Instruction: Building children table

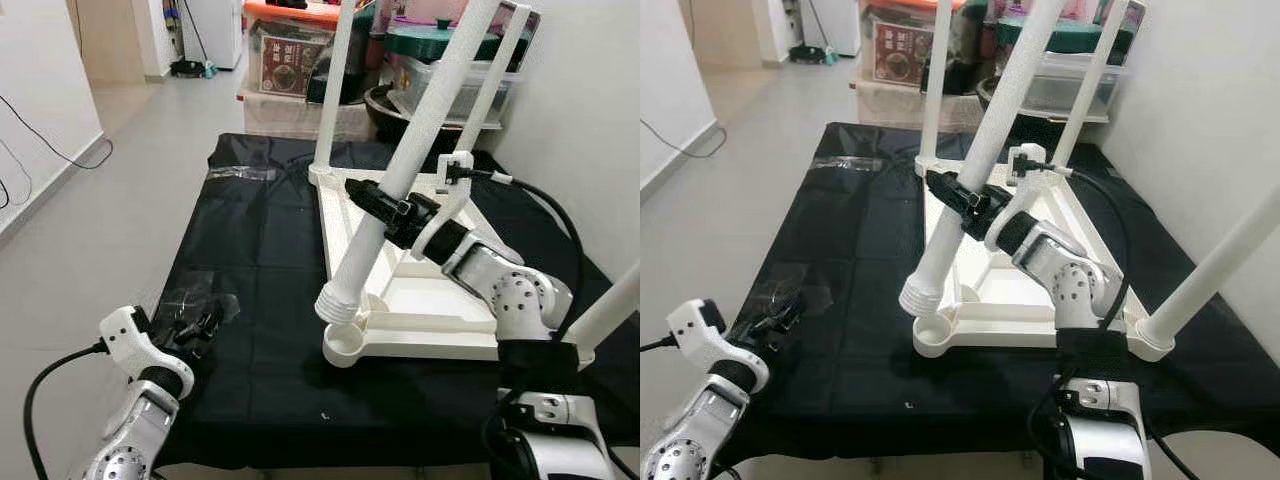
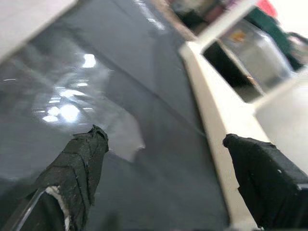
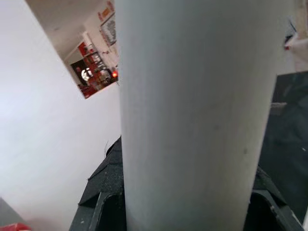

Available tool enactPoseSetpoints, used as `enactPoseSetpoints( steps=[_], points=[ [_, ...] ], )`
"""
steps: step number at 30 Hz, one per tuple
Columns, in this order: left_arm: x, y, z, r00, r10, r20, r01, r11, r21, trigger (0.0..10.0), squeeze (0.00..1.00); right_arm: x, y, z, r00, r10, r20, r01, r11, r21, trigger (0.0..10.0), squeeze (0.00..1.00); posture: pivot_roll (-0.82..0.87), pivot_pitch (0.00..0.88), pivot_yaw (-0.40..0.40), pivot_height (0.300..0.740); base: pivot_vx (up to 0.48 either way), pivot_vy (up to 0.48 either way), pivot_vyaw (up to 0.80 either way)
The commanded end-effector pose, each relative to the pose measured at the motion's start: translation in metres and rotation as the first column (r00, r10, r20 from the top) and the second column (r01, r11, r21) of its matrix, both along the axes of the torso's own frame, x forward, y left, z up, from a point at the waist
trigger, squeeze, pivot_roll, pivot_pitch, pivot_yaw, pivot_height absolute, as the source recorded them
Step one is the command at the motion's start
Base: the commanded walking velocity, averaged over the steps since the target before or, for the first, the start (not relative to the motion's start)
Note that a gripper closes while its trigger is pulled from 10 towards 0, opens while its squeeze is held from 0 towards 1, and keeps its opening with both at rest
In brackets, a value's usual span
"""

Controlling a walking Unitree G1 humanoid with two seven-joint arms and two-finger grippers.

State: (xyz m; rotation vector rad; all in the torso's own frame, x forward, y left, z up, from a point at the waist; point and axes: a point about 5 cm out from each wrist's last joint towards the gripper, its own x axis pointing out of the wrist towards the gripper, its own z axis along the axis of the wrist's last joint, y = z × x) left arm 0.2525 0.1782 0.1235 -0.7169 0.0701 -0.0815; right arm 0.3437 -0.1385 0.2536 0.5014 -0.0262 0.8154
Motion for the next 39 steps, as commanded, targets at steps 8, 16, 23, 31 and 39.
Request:
enactPoseSetpoints(
  steps=[8, 16, 23, 31, 39],
  points=[
    [-0.007, -0.015, 0.012, 0.981, -0.173, 0.092, 0.171, 0.985, 0.022, 10.0, 0.0, -0.015, 0.01, 0.0, 0.994, 0.093, 0.063, -0.092, 0.995, -0.025, 0.0, 0.0, 0.1, 0.0, -0.103, 0.74, 0.0, 0.0, 0.0],
    [-0.014, -0.011, 0.019, 0.923, -0.365, 0.121, 0.348, 0.927, 0.141, 10.0, 0.0, -0.017, 0.018, 0.001, 0.988, 0.14, 0.071, -0.138, 0.99, -0.03, 0.0, 0.0, 0.1, 0.0, -0.098, 0.74, 0.0, 0.0, 0.0],
    [-0.017, -0.005, 0.025, 0.891, -0.434, 0.13, 0.406, 0.892, 0.199, 10.0, 0.0, -0.018, 0.024, 0.001, 0.982, 0.169, 0.082, -0.166, 0.985, -0.037, 0.0, 0.0, 0.1, 0.0, -0.095, 0.74, 0.0, 0.0, 0.0],
    [-0.03, -0.013, 0.006, 0.886, -0.463, 0.034, 0.439, 0.86, 0.259, 10.0, 0.0, -0.015, 0.018, -0.016, 0.979, 0.07, 0.19, -0.013, 0.959, -0.284, 0.0, 0.0, 0.11, 0.0, -0.099, 0.74, 0.0, 0.0, 0.0],
    [-0.037, -0.001, 0.006, 0.889, -0.457, 0.019, 0.437, 0.86, 0.265, 10.0, 0.0, -0.019, 0.021, -0.026, 0.968, 0.15, 0.204, -0.061, 0.92, -0.386, 0.0, 0.0, 0.11, 0.0, -0.097, 0.74, 0.0, 0.0, 0.0]
  ],
)
